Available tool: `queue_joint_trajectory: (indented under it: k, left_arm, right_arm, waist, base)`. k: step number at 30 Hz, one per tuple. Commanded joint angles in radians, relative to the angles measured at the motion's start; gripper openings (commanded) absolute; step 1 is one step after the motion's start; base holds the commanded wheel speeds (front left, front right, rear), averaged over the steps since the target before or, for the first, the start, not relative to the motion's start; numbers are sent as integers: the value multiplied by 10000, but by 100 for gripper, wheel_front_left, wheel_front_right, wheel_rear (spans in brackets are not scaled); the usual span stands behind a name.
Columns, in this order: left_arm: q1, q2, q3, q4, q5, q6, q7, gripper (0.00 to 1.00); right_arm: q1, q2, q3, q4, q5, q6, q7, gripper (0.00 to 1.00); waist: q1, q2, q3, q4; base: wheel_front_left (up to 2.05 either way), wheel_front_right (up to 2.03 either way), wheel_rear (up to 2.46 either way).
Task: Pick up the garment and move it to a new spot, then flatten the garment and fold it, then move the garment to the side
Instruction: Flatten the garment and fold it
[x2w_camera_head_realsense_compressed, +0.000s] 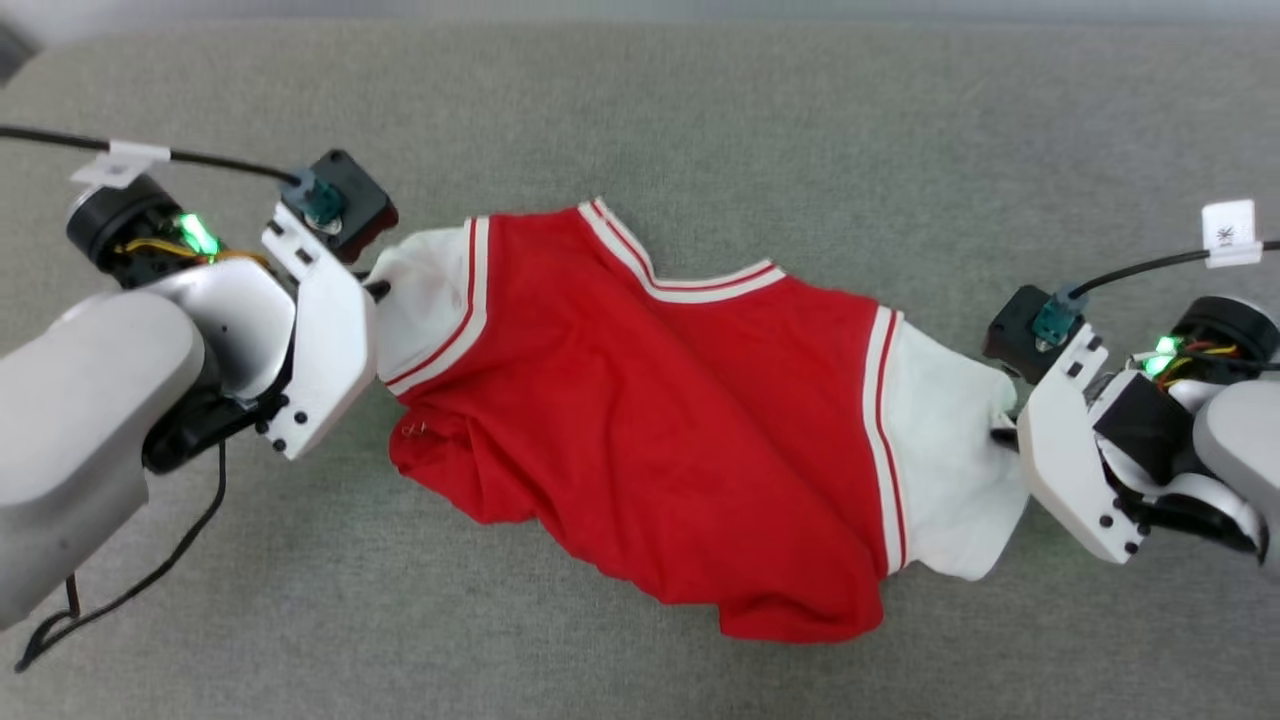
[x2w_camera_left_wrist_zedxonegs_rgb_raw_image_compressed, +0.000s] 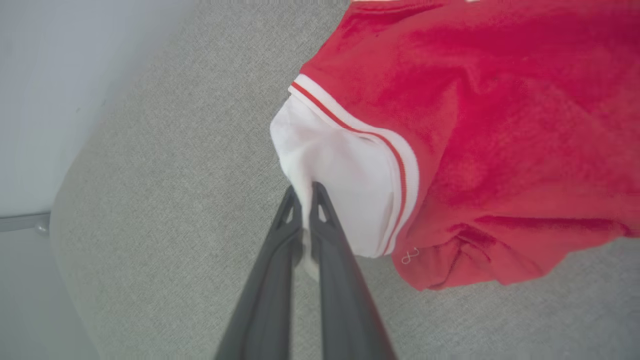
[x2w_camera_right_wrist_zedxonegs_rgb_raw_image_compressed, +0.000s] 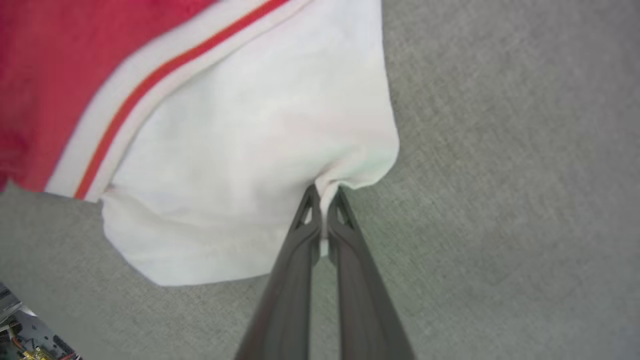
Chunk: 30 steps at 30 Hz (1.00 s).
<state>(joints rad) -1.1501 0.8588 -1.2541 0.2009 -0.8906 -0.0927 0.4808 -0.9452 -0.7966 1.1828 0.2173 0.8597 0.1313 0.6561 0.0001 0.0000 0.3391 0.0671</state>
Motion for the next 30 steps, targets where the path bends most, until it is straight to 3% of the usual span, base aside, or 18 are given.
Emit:
queue_joint_trajectory:
  k: [1,10,17,27,30]
  left_arm:
    - [200,36,-14,82,-32,-22,-137,0]
    - [232,136,134,-5,262,-85,-1261,0]
    - [-470,2,547,-175,799,72,-2051,0]
    - [-2521,-857,1384,755,1723,422,-2903,0]
    - [-3877,-1273,1777,1506,2251,451,-3328,0]
  right_arm:
    - [-217,41,168,-24,-82,-11,-314,0]
    - [-845,-795,-20,-354,-175,-11,-2591,0]
    - [-1595,-1427,-977,-371,-406,-11,-3321,0]
    - [-3730,-1235,-2275,67,-1560,-11,-3104,0]
    - [-5268,-900,-2636,627,-2263,-12,-3018,0]
  waist:
    - [-1,0,-543,-196]
    - [-1,0,-1971,-402]
    - [-1,0,-2381,-428]
    - [-1,0,-1410,-570]
    - [-1,0,-552,-675]
  base:
    - [0,0,0]
    - [0,0,0]
    - [0,0,0]
    - [0,0,0]
    - [0,0,0]
